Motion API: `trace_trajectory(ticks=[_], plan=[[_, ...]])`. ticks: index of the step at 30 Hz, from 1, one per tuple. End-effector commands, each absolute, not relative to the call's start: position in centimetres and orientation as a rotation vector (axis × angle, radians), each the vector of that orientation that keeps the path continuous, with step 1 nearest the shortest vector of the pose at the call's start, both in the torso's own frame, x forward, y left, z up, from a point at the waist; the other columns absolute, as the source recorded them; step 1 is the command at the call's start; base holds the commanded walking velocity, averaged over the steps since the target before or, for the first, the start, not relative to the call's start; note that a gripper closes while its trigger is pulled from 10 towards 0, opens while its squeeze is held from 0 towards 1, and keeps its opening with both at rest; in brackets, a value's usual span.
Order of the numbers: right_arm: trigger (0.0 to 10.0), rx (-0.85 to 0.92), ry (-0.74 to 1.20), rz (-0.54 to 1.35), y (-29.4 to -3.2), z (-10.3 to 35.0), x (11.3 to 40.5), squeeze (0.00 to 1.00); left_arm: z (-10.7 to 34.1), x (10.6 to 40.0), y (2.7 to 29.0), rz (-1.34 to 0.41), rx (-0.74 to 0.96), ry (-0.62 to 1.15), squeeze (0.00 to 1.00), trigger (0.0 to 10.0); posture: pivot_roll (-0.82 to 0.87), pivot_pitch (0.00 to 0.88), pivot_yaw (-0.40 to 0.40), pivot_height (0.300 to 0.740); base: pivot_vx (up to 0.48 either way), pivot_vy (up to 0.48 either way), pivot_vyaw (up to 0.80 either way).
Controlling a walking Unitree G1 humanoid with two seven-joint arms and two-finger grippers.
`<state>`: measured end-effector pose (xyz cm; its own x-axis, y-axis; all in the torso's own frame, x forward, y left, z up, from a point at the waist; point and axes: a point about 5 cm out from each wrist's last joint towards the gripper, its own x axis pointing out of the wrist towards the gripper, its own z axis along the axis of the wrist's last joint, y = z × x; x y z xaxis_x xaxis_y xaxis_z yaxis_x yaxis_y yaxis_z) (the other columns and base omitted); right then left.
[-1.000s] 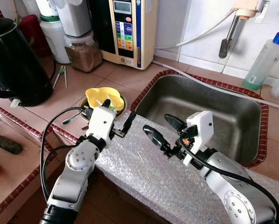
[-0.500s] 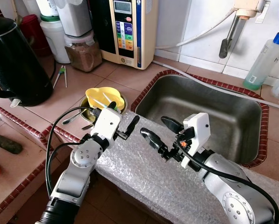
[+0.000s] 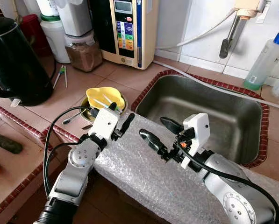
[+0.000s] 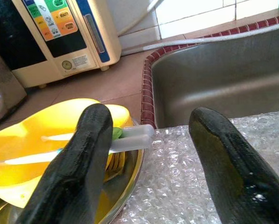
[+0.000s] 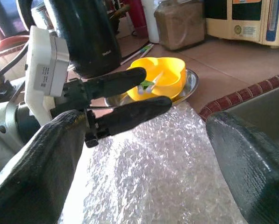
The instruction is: Kitchen organization
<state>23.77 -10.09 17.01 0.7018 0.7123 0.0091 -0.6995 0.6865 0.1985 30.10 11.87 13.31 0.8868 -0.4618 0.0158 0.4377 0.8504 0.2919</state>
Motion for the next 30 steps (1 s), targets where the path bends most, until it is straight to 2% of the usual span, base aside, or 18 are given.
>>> trace_trajectory(ticks=[1, 30], plan=[[10.0, 0.196, 0.054, 0.820, -10.1, 17.6, 23.4, 0.00, 13.5, 30.3, 12.3, -0.466, 0.300, -0.092, 0.00, 0.0, -0.11, 0.061, 0.027, 0.740, 0.000, 0.000, 0.00], [10.0, 0.208, 0.077, 0.861, -9.9, 17.2, 23.2, 0.00, 15.2, 30.7, 13.6, -0.375, 0.312, -0.188, 0.00, 0.0, -0.10, 0.055, 0.030, 0.740, 0.000, 0.000, 0.00]])
